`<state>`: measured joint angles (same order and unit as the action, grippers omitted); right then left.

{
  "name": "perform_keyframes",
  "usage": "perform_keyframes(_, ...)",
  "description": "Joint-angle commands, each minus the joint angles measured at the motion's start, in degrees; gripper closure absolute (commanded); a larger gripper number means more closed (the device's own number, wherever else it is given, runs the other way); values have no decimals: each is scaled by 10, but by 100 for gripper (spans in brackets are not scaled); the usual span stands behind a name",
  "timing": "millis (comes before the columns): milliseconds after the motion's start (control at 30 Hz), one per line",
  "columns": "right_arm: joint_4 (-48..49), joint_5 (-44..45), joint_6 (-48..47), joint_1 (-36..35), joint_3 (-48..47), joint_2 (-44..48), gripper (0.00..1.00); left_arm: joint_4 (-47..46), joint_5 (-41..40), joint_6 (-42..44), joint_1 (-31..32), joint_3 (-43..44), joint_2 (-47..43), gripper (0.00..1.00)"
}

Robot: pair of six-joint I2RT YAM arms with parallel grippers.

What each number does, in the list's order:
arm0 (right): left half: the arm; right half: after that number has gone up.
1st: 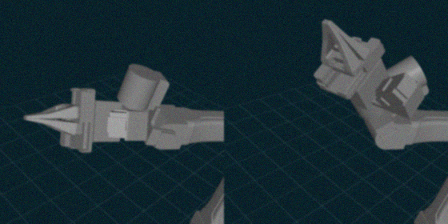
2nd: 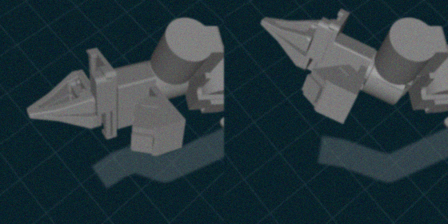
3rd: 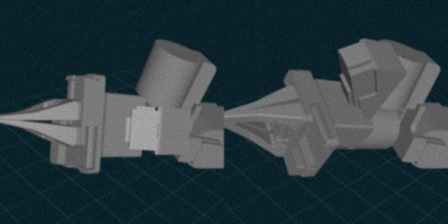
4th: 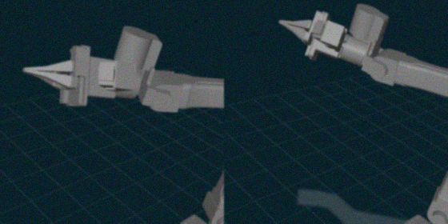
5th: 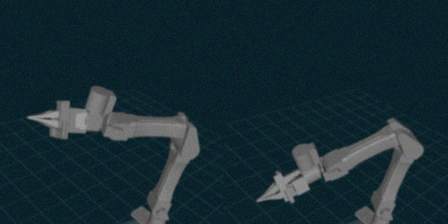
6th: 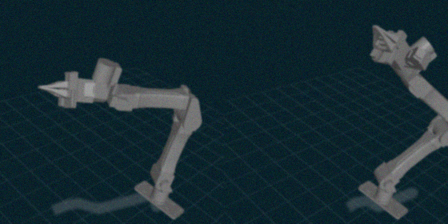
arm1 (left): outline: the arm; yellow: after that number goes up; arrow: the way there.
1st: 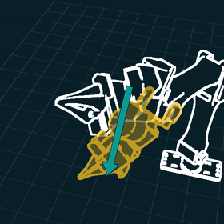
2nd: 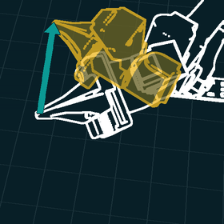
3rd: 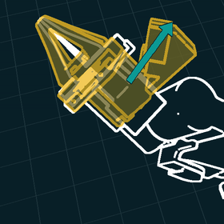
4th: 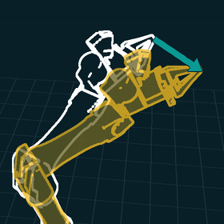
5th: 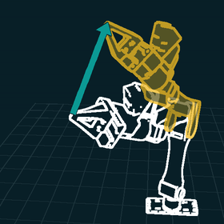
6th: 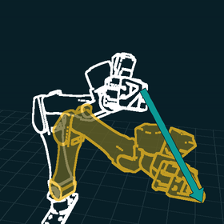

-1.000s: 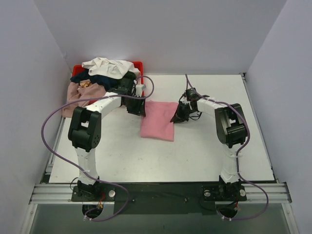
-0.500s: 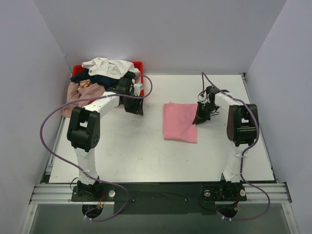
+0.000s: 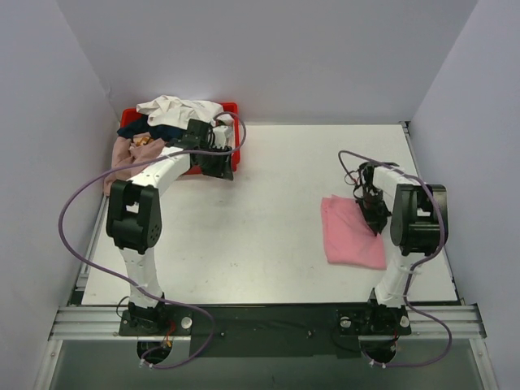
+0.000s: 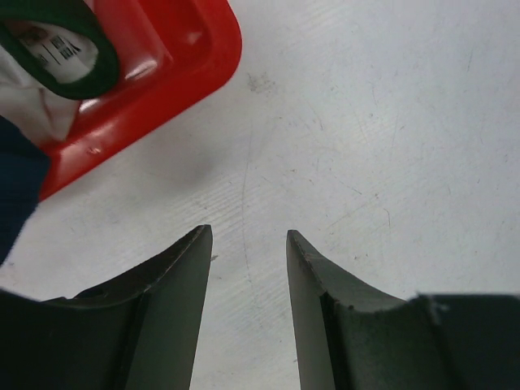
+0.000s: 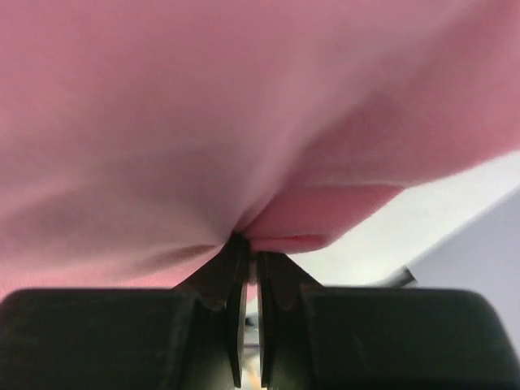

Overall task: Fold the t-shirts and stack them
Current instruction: Put the neatly folded tshirt into the corner of the board with the right arm

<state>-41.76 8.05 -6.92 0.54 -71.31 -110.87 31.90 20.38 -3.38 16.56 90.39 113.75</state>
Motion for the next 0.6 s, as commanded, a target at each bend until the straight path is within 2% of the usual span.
perform_keyframes(0,14,158,-112,19,128,62,100,-30,24,23,-15,50,-35,48)
perform_keyframes(133,83,195,-165,64,228,149,100,-32,25,21,-23,77,-21,48)
perform_keyframes(233,113,216,-186,110,248,213,100,-41,30,16,-26,80,-13,48)
perform_keyframes(333,128,213,-159,181,243,221,100,-47,36,9,-28,79,-9,48)
perform_keyframes(567,132,237,-116,235,242,172,100,-48,31,10,-35,74,-12,48)
